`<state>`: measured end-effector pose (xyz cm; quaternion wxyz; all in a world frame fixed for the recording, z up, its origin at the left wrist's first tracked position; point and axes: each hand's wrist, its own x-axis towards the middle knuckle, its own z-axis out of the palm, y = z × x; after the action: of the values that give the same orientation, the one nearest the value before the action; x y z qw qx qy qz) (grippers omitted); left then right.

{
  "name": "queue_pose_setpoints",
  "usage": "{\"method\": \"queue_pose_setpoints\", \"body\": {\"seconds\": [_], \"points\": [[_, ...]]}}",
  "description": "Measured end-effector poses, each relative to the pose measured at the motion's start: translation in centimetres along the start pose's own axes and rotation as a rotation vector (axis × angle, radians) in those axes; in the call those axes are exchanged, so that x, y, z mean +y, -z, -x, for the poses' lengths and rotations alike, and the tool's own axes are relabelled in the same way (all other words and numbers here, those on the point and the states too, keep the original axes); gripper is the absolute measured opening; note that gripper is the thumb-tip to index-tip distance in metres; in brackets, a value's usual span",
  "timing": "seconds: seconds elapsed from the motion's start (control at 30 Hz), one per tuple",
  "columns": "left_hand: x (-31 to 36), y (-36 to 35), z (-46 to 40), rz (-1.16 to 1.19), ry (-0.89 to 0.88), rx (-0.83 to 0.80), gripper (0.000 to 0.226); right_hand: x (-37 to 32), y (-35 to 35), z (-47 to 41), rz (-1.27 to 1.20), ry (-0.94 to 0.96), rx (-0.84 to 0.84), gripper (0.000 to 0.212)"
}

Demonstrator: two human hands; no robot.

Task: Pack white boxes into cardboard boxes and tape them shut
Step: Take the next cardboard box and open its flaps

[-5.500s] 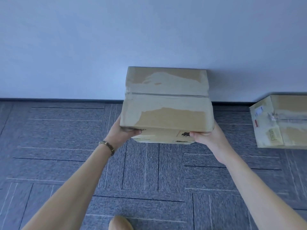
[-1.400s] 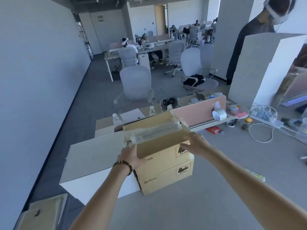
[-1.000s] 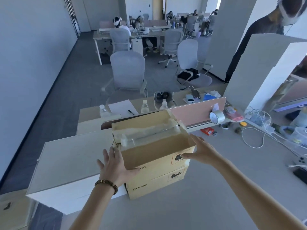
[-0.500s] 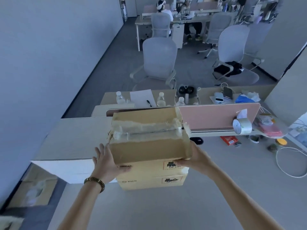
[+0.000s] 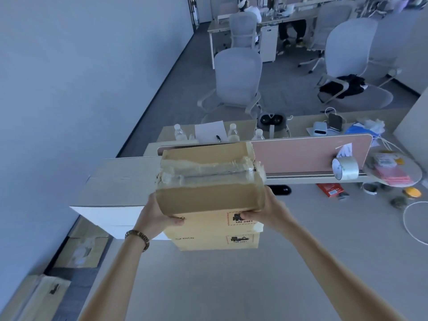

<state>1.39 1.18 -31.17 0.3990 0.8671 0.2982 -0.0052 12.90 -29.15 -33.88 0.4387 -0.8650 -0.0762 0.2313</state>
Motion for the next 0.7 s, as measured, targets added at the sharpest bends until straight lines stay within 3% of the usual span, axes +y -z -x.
{"method": "queue_pose_setpoints", "body": {"seconds": [0.3,0.7], "points": [[-1.0,0.6,5.0,0.072,-0.129,-0.039,0.094,0.8,-0.3,6.6,-0.003,-0.001,0.094,0.094],[-6.4,-1.2,13.4,0.133,-0.167,-0.067,0.093,4.3,-3.8,17.3,-0.032,-0.054,0.154,0.081]]}}
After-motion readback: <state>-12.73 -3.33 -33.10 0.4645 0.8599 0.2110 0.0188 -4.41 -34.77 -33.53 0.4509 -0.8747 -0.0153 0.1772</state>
